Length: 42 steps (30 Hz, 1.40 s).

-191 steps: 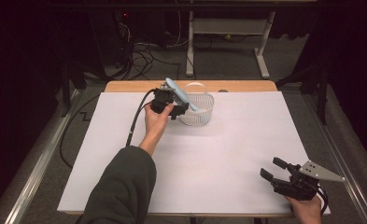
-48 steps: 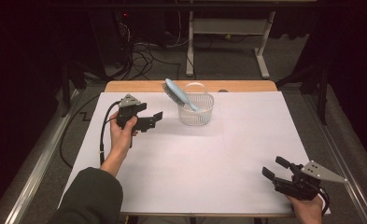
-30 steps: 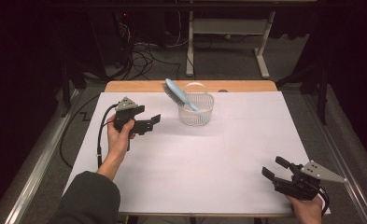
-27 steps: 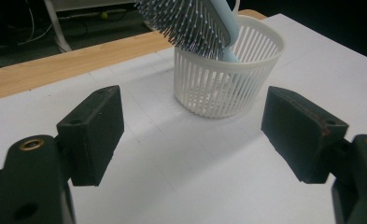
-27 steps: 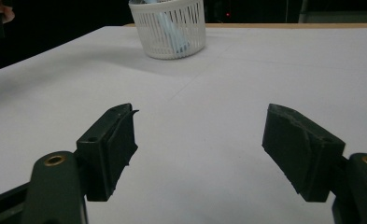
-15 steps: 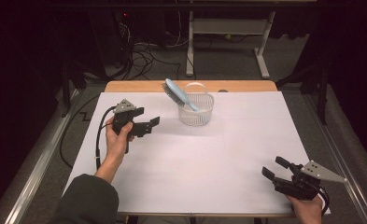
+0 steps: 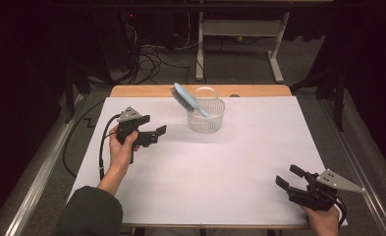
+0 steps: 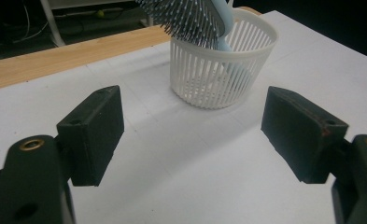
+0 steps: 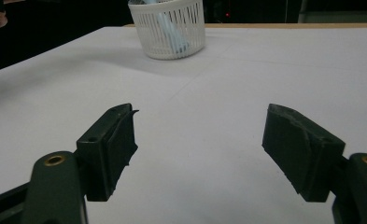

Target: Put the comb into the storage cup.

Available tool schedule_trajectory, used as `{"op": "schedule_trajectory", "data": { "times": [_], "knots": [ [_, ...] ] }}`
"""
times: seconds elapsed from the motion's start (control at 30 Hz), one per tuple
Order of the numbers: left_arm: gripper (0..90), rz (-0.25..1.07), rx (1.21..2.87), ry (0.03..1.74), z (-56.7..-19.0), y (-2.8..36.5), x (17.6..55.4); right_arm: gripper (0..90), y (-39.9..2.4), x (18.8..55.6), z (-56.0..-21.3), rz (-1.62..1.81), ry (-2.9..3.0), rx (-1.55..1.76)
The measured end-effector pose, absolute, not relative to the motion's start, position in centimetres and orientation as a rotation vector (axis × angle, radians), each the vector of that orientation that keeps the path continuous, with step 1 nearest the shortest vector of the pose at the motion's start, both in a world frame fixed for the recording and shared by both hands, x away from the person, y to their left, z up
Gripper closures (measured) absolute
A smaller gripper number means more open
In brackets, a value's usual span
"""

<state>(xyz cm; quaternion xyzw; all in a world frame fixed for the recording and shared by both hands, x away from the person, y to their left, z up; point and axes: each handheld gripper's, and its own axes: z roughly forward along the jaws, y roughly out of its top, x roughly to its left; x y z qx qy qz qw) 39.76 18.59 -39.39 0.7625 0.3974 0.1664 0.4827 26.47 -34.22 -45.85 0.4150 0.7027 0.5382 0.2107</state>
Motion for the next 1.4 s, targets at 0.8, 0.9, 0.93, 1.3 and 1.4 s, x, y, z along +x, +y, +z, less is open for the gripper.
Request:
{"op": "schedule_trajectory", "data": {
  "times": [0.8,0.9,0.93,1.3,1.4],
  "knots": [
    [19.9,0.423,1.865,0.959,-39.5,19.2,38.9,26.4,-34.2,26.5,-45.9,1.493,1.948,1.158],
    [19.9,0.419,1.863,0.959,-39.6,19.3,38.8,26.3,-34.2,26.5,-45.9,1.492,1.949,1.158],
    [19.9,0.418,1.861,0.958,-39.6,19.3,38.7,26.4,-34.2,26.5,-45.9,1.492,1.949,1.159],
    [19.6,0.434,1.881,0.940,-39.8,19.5,37.9,26.4,-34.3,26.4,-45.8,1.490,1.944,1.164],
    [19.5,0.431,1.880,0.940,-39.9,19.5,37.8,26.5,-34.2,26.4,-45.8,1.489,1.945,1.163]
  ]
}}
